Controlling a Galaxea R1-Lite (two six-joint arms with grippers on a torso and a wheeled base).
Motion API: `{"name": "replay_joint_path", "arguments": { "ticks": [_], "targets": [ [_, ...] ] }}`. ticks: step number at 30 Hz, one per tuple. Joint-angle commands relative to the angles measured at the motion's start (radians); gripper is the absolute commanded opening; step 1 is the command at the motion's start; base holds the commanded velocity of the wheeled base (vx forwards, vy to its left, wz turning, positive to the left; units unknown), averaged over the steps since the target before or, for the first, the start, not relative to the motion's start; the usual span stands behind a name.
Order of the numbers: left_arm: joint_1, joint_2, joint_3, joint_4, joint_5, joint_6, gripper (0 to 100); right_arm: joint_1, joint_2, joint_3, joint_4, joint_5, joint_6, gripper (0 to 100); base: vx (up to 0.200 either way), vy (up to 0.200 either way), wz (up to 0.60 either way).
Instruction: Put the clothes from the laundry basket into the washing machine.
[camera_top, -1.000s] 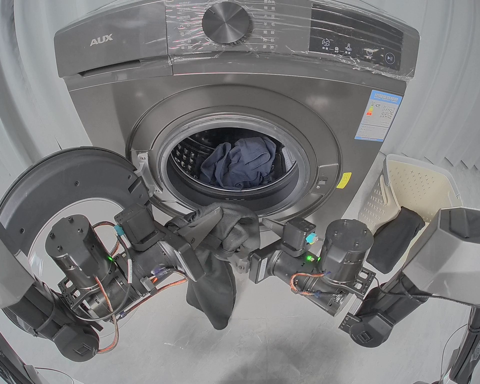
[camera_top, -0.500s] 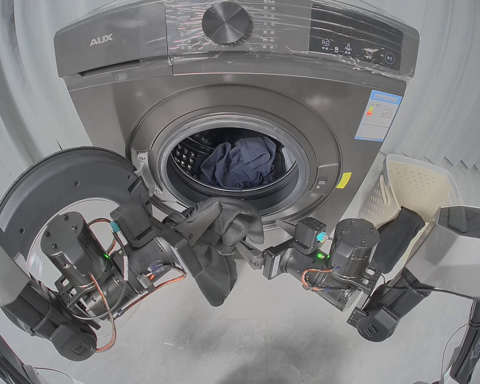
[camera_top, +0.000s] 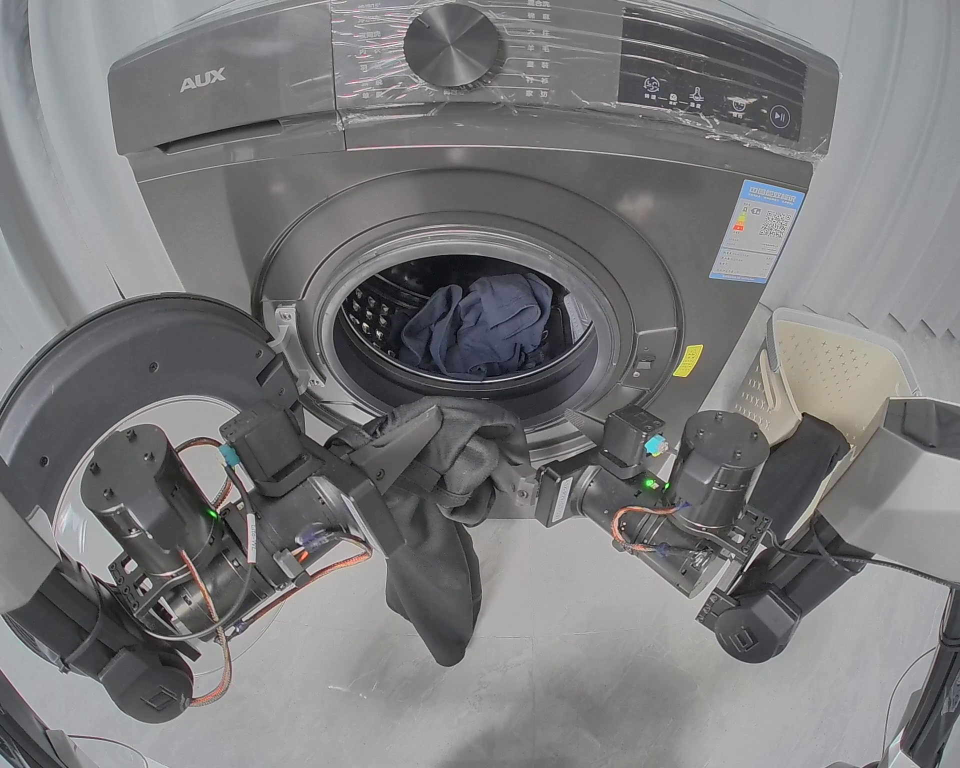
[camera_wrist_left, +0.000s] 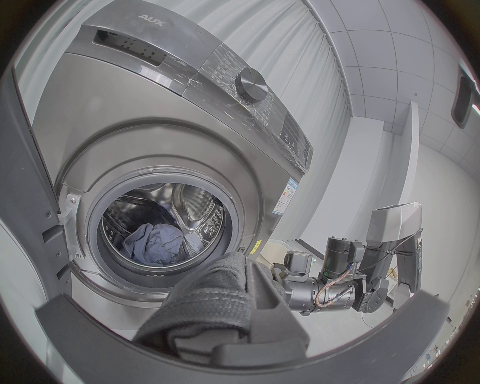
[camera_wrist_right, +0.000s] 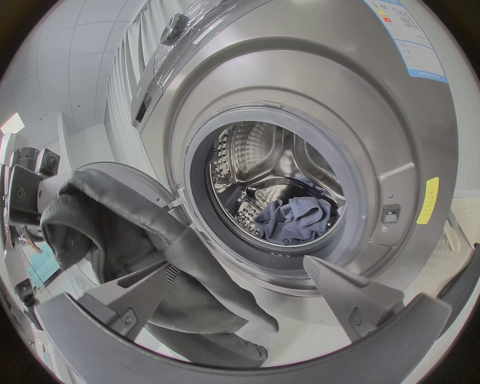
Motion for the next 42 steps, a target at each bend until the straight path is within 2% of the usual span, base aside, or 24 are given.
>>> {"name": "replay_joint_path", "arguments": {
  "ticks": [1,4,10,15,20,30,31,38,42],
  "targets": [
    [-0.001,0.001,0.002,-0.001,0.0,-0.001,0,0.01,0.029,-0.052,0.002,0.007,-0.002,100,0.0,0.0,0.0],
    [-0.001,-0.001,0.002,-0.001,0.0,-0.001,0,0.024,0.034,-0.075,0.008,0.024,-0.003,100,0.0,0.0,0.0],
    [0.001,0.001,-0.002,-0.001,0.0,-0.001,0,0.048,0.034,-0.058,0.002,0.051,-0.006,100,0.0,0.0,0.0],
    [-0.001,-0.001,-0.001,-0.001,0.0,-0.001,0,0.054,0.034,-0.058,0.0,0.055,-0.008,100,0.0,0.0,0.0],
    [-0.001,0.001,0.002,-0.001,0.0,-0.001,0,0.054,0.04,-0.096,0.002,0.058,-0.008,100,0.0,0.0,0.0],
    [-0.001,0.002,0.004,-0.001,0.0,-0.001,0,0.076,0.092,-0.149,-0.034,0.094,-0.008,100,0.0,0.0,0.0],
    [-0.001,0.004,0.004,-0.001,0.0,-0.001,0,0.079,0.096,-0.149,-0.043,0.096,-0.008,0,0.0,0.0,0.0],
    [0.002,0.01,0.001,-0.001,0.0,-0.002,0,0.083,0.089,-0.141,-0.064,0.099,-0.014,0,0.0,0.0,0.0],
    [0.004,0.011,-0.005,-0.001,0.0,-0.016,0,0.083,0.055,-0.116,-0.066,0.099,-0.015,0,0.0,0.0,0.0]
  ]
}}
